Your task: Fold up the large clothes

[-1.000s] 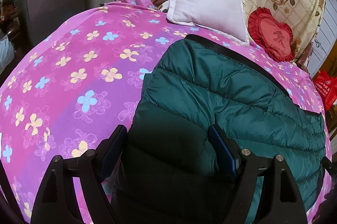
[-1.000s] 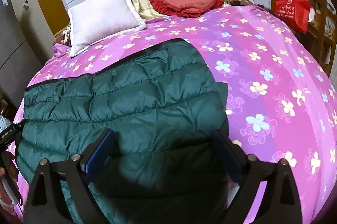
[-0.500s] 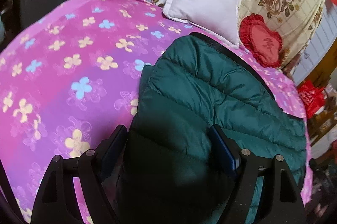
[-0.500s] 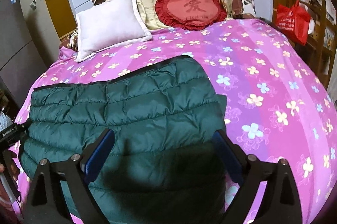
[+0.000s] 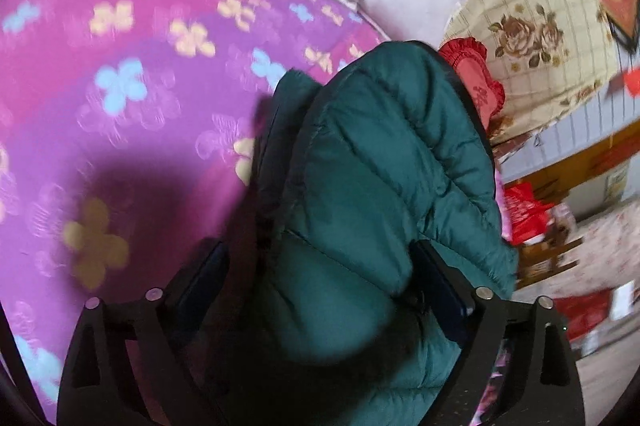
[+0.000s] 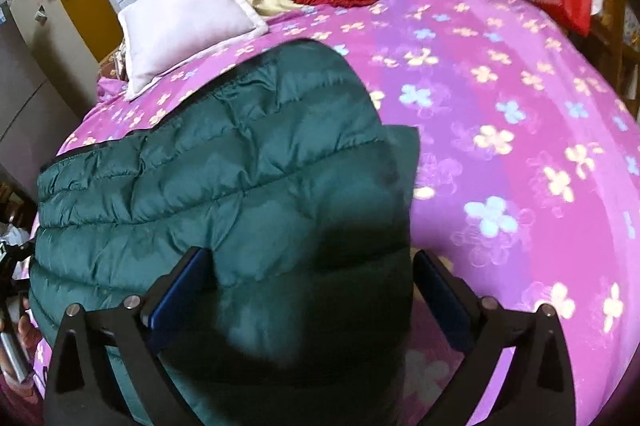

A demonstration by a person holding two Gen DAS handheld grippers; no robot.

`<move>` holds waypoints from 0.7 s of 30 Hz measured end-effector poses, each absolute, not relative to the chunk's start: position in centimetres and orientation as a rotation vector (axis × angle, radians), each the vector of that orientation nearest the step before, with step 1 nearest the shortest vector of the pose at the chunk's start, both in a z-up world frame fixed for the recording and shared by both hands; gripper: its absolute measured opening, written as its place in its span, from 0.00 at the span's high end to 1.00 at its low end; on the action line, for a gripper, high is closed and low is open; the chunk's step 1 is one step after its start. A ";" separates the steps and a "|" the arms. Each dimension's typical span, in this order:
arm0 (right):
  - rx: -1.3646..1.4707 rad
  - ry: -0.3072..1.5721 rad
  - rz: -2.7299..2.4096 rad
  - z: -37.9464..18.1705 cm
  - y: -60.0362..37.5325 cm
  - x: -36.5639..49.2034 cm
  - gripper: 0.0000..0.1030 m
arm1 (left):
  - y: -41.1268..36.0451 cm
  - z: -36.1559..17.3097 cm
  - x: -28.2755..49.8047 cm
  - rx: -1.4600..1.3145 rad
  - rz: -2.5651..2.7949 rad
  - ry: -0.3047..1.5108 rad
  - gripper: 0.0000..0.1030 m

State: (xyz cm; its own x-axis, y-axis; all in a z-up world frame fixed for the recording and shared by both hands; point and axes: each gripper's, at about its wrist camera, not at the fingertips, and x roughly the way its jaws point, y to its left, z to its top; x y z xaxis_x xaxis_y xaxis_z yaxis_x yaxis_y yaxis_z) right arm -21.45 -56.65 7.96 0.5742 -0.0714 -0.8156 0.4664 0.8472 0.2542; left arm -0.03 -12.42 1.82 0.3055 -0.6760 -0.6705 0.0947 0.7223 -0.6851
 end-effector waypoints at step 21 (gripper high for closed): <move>0.586 0.819 -0.080 6.5 -56.9 -20.0 0.48 | -15.1 4.9 -1.7 -0.492 -0.698 1.075 0.73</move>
